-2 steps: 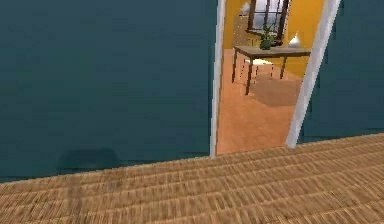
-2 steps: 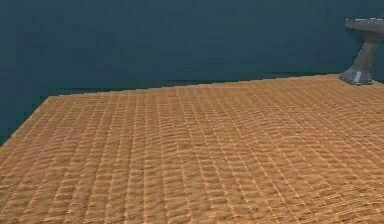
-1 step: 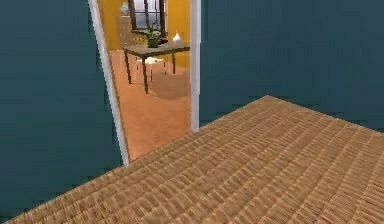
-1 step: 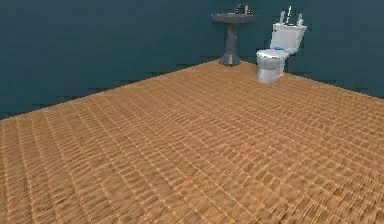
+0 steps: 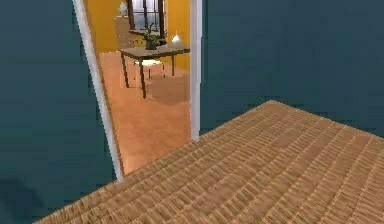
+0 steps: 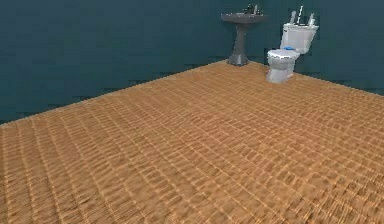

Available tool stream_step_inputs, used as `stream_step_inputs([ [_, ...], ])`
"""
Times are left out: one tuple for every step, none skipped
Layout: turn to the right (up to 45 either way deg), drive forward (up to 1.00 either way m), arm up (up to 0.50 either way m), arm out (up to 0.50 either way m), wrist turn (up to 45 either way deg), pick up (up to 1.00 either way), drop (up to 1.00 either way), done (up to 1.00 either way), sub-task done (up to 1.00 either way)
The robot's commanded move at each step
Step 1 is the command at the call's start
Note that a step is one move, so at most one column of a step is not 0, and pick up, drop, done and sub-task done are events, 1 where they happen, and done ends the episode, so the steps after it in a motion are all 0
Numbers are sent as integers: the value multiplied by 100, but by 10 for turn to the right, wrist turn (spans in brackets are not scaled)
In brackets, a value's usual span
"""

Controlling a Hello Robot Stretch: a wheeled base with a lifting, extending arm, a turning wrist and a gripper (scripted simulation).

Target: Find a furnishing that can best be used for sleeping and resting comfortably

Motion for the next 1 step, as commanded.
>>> stream_step_inputs([
  [0, 100, 0, 0, 0, 0, 0, 0, 0],
])
